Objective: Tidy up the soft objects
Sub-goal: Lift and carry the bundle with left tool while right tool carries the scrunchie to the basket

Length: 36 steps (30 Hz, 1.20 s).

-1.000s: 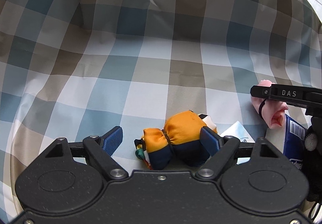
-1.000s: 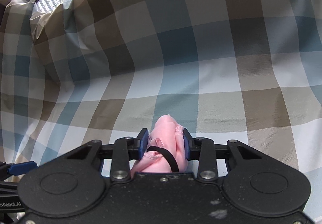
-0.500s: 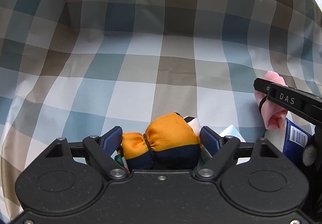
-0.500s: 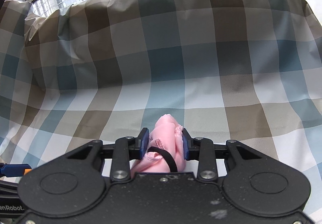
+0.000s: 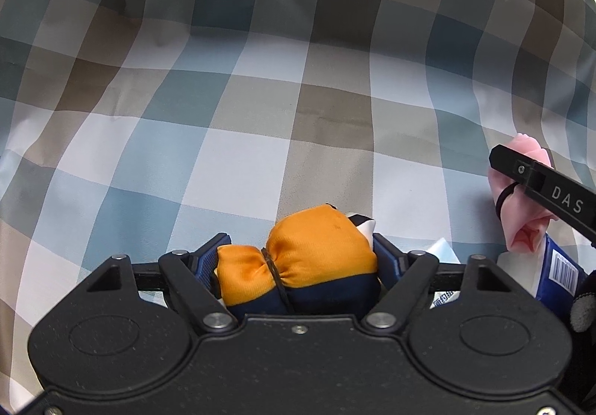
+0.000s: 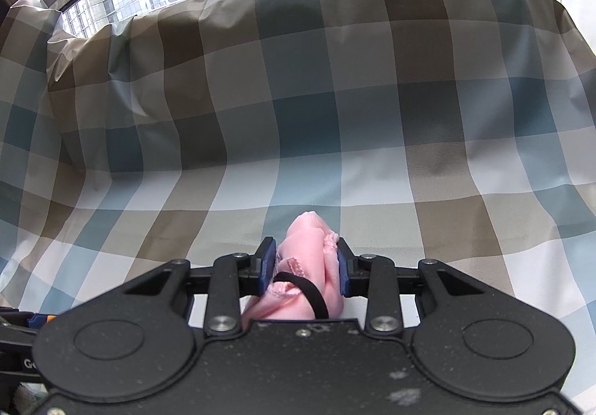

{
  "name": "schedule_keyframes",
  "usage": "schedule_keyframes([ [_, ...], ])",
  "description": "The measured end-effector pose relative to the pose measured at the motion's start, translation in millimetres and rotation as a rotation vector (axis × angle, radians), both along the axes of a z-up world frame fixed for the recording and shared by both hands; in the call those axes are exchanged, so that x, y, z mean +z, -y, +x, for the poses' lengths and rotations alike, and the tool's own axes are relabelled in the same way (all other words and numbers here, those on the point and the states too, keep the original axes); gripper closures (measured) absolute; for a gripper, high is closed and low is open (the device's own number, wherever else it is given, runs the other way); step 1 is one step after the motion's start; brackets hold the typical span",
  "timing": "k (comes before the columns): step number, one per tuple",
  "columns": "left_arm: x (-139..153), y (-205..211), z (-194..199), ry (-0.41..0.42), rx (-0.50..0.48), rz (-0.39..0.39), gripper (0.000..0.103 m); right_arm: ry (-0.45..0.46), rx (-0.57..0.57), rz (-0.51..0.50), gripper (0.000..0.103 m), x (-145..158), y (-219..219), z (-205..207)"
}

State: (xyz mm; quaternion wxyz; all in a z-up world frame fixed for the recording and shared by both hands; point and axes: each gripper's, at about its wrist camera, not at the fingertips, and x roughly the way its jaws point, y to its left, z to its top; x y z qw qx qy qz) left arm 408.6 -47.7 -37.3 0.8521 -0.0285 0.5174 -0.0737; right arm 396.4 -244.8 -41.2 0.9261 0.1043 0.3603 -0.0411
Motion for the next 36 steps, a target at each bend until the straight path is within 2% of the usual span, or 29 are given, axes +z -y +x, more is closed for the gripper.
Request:
schedule_keyframes([
  [1, 1.0, -0.8, -0.3, 0.004, 0.004, -0.006, 0.037, 0.001, 0.000, 0.002, 0.071, 0.2, 0.1, -0.2],
  [4, 8.5, -6.1, -1.4, 0.022, 0.026, -0.027, 0.042, 0.001, -0.003, 0.003, 0.071, 0.0, 0.6, -0.3],
  [10, 41.8, -19.3, -22.1, 0.121, 0.045, -0.018, 0.042, 0.002, -0.016, 0.011, 0.071, -0.3, 2.9, 0.6],
  [17, 84.4, -38.5, -80.9, 0.242, 0.013, -0.038, 0.042, 0.001, -0.026, 0.025, 0.071, -0.5, 5.0, 0.5],
  [21, 97.3, -49.0, -121.6, 0.299, -0.001, -0.040, 0.042, 0.010, -0.031, 0.021, 0.071, 0.2, 5.4, -0.8],
  [27, 97.6, -62.7, -183.0, 0.334, -0.012, -0.040, 0.042, 0.063, -0.052, 0.016, 0.071, 4.5, 6.8, -8.8],
  [36, 75.8, -69.0, -245.3, 0.284, -0.021, -0.073, 0.042, 0.156, -0.081, -0.007, 0.073, 14.9, 6.2, -23.4],
])
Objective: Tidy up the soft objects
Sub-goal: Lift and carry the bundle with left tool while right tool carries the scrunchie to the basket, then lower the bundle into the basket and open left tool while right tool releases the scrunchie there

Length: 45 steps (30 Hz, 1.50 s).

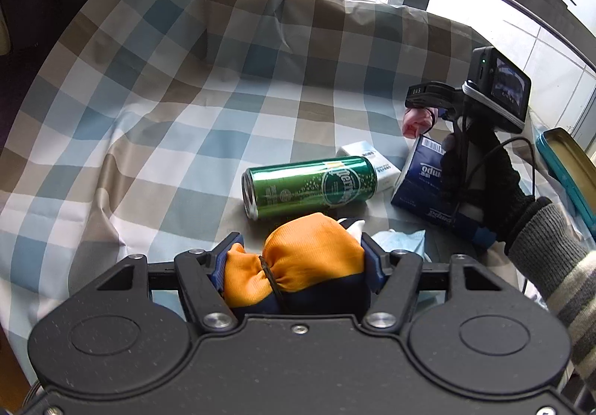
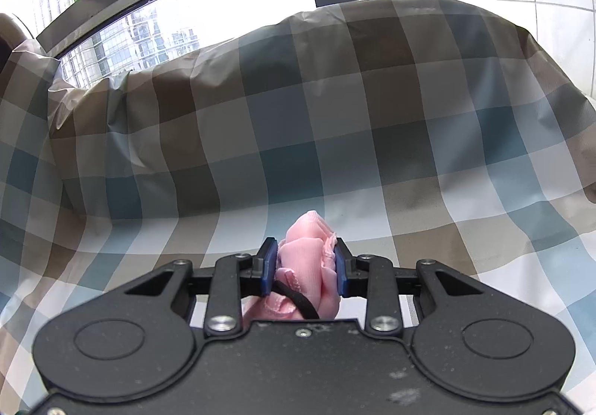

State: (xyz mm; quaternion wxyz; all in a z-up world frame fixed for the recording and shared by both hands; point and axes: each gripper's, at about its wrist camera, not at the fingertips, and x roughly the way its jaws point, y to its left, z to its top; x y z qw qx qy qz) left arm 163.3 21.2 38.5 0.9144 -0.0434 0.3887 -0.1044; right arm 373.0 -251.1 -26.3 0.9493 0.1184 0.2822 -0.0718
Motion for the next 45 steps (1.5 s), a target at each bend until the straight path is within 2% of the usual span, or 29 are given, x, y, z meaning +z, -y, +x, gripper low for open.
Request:
schedule_keyframes([
  [3, -12.2, 0.8, -15.6, -0.043, -0.010, -0.021, 0.042, 0.015, -0.017, -0.027, 0.074, 4.4, -2.8, -3.0],
  [9, -33.7, 6.4, -31.1, -0.092, -0.035, 0.000, 0.042, 0.006, -0.047, -0.035, 0.078, 17.1, -2.1, -5.2],
  [16, -43.6, 7.9, -37.7, -0.121, -0.061, 0.003, 0.042, 0.076, -0.030, 0.027, 0.079, 63.1, 1.7, -41.3],
  [21, -47.4, 9.6, -41.6, -0.135, -0.072, 0.009, 0.042, 0.140, 0.066, 0.032, 0.079, 102.0, -9.0, -107.4],
  [28, -53.5, 13.2, -52.6, -0.170, -0.089, 0.027, 0.042, 0.221, 0.214, -0.025, 0.079, 136.6, -35.3, -235.1],
  [33, -56.8, 15.8, -64.9, -0.186, -0.089, 0.032, 0.042, 0.216, 0.277, 0.047, 0.079, 137.2, -49.9, -314.1],
  [37, -55.0, 16.9, -76.4, -0.173, -0.084, 0.041, 0.042, 0.179, 0.285, 0.165, 0.079, 125.6, -57.8, -364.9],
  [45, -49.1, 15.1, -98.8, -0.134, -0.054, 0.048, 0.042, 0.058, 0.218, 0.379, 0.078, 93.3, -53.9, -415.4],
])
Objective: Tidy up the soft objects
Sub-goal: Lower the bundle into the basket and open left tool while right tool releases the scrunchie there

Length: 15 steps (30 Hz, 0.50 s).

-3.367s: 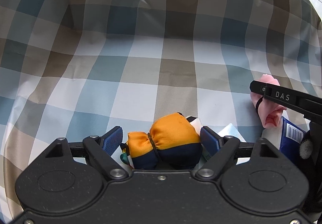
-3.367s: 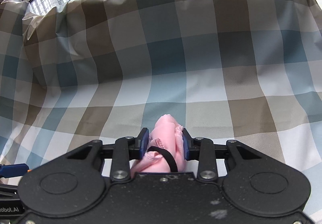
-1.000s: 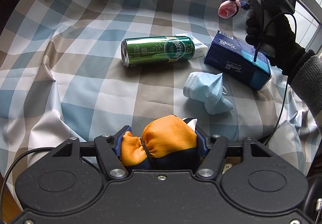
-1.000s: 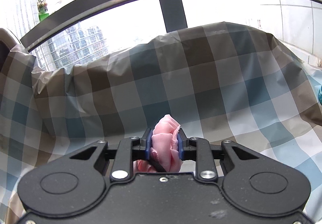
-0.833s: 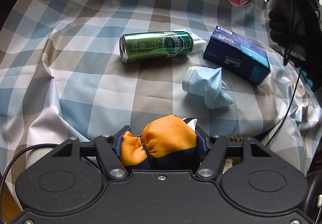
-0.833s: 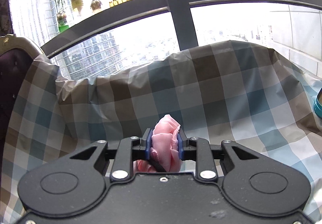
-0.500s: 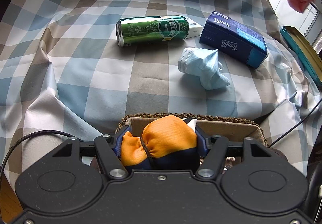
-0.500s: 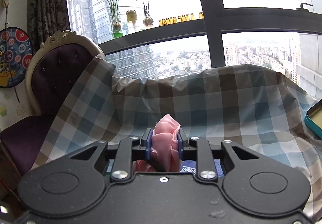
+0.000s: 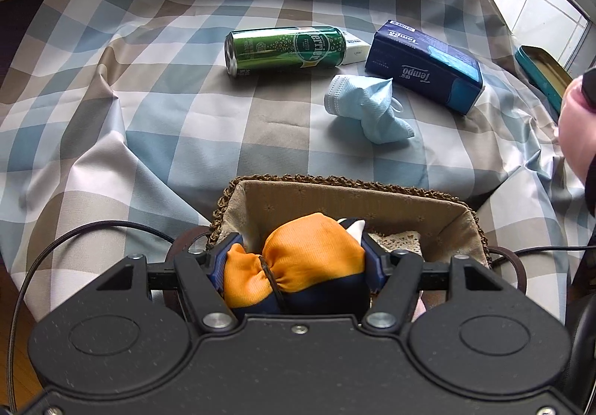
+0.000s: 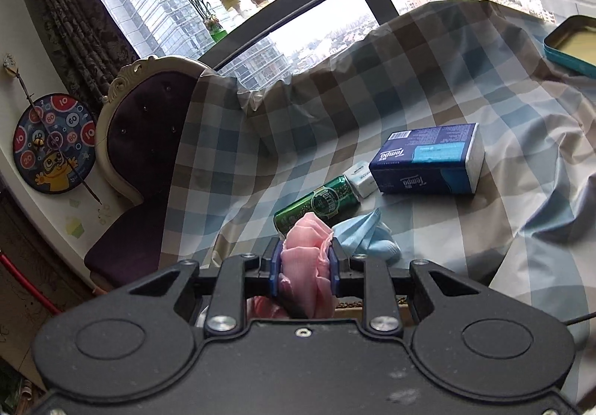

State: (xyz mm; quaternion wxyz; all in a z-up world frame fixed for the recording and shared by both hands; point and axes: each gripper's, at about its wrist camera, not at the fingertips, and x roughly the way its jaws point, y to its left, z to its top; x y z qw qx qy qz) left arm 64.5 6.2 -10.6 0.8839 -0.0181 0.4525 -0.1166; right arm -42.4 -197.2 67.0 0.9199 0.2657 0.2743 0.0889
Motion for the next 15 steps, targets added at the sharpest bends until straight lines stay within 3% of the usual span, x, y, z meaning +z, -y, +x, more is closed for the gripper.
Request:
schedule_keyframes([
  [7, 10.7, -2.5, -16.9, 0.047, 0.022, -0.002, 0.035, -0.044, -0.026, 0.009, 0.078, -9.1, -4.6, -32.3],
  [15, 22.2, -8.0, -25.0, 0.099, 0.068, -0.006, 0.026, -0.081, -0.052, -0.046, 0.077, -12.4, -10.0, -37.3],
])
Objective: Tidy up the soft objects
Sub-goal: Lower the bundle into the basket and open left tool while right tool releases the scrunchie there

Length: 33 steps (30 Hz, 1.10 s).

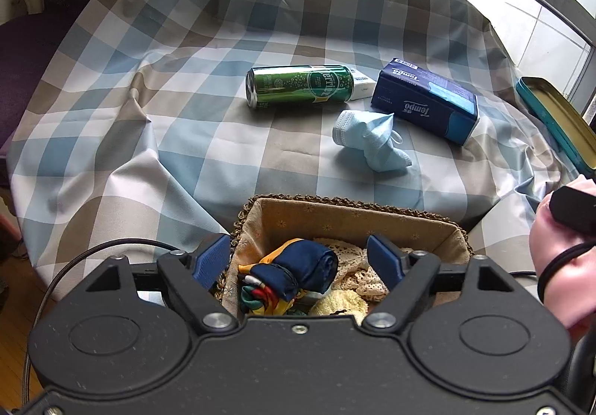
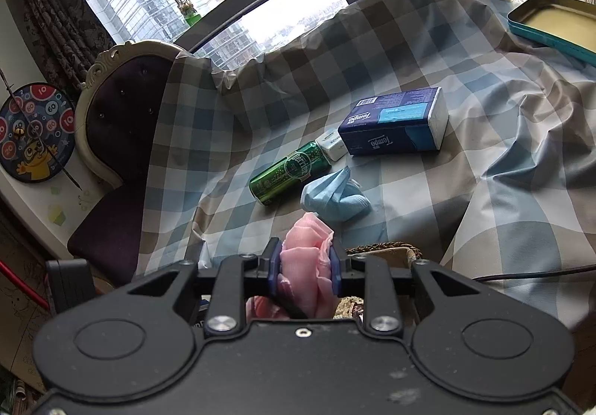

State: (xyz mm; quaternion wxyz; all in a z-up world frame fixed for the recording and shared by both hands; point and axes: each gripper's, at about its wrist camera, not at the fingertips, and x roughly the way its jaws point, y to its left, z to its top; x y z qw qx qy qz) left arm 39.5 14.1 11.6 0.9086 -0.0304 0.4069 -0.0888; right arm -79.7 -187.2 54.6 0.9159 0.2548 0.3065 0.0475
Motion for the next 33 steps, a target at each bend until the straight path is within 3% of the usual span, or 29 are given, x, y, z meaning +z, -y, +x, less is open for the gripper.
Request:
schedule_keyframes([
  [5, -6.2, -1.5, -0.4, -0.023, 0.023, 0.009, 0.026, -0.002, -0.009, -0.023, 0.073, -1.2, -3.3, 4.3],
  [7, -8.3, -2.1, -0.2, -0.033, 0.027, 0.012, 0.026, -0.001, -0.009, -0.011, 0.063, -1.9, -1.9, 5.0],
  [26, -8.7, -2.4, -4.4, -0.034, 0.044, 0.041, 0.026, -0.048, -0.038, -0.152, 0.047, -9.8, -7.0, 0.1],
  [31, -9.4, -3.4, -5.5, -0.036, 0.046, 0.049, 0.025, -0.043, -0.027, -0.183, 0.037, -8.9, -11.5, -1.4],
  [33, -9.3, -3.9, -5.8, -0.036, 0.048, 0.052, 0.025, -0.038, -0.023, -0.191, 0.029, -8.6, -12.5, -1.7],
])
